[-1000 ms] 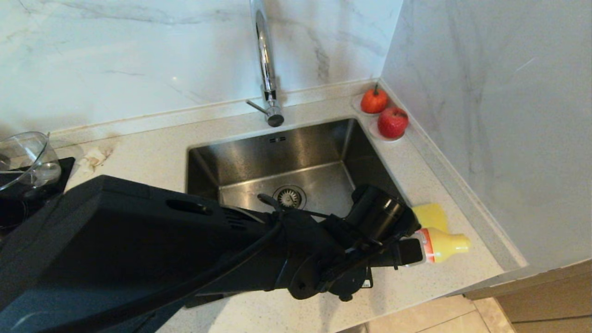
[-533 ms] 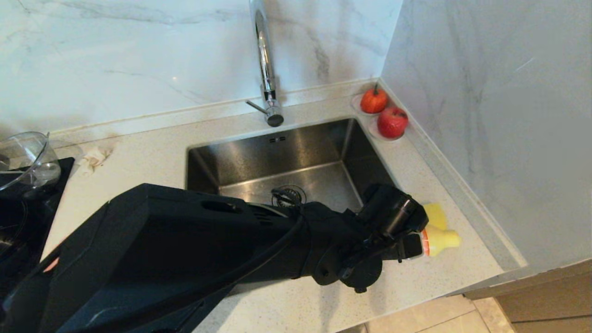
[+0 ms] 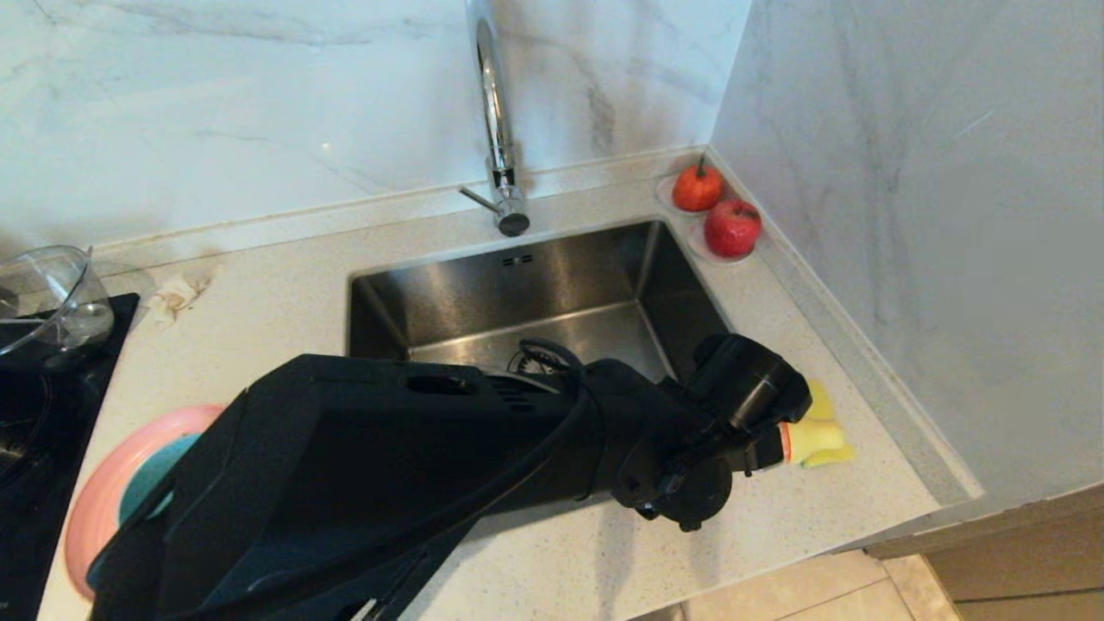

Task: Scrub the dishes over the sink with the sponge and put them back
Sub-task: Squeeze it onto the sponge

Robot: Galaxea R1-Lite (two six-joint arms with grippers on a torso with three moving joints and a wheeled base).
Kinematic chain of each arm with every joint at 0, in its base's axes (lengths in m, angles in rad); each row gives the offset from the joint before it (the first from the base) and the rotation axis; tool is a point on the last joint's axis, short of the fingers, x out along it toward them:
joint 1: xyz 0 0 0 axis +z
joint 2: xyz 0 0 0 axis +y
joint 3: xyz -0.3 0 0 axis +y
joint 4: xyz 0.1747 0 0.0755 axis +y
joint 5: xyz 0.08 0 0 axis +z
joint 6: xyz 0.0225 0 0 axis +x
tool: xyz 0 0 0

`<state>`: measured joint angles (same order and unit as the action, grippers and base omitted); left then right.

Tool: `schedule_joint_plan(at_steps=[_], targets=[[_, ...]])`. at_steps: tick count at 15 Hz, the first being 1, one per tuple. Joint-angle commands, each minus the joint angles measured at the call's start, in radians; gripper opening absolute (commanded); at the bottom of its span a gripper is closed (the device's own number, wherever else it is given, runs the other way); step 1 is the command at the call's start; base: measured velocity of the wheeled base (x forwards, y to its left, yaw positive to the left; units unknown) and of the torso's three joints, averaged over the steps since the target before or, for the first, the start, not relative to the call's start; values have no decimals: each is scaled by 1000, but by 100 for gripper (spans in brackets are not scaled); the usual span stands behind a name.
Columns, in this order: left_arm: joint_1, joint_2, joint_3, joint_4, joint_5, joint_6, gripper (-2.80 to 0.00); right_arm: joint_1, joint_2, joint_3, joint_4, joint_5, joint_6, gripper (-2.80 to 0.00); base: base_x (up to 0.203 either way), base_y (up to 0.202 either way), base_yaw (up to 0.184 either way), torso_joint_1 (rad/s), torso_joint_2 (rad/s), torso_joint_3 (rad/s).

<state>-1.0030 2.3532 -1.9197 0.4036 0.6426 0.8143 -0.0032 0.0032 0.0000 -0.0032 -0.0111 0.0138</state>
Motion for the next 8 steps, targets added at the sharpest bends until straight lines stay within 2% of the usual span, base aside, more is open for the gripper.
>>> schedule_joint_plan(at_steps=[1,3,8], targets=[[1,20,-10,24,8,3,-280,0,0,0,0,0,0,-280,0,0,0,0,0,0],[1,32,-12,33,43,6,-280,0,0,0,0,0,0,-280,0,0,0,0,0,0],[1,39,-13,25,51,5,-280,0,0,0,0,0,0,-280,0,0,0,0,0,0]])
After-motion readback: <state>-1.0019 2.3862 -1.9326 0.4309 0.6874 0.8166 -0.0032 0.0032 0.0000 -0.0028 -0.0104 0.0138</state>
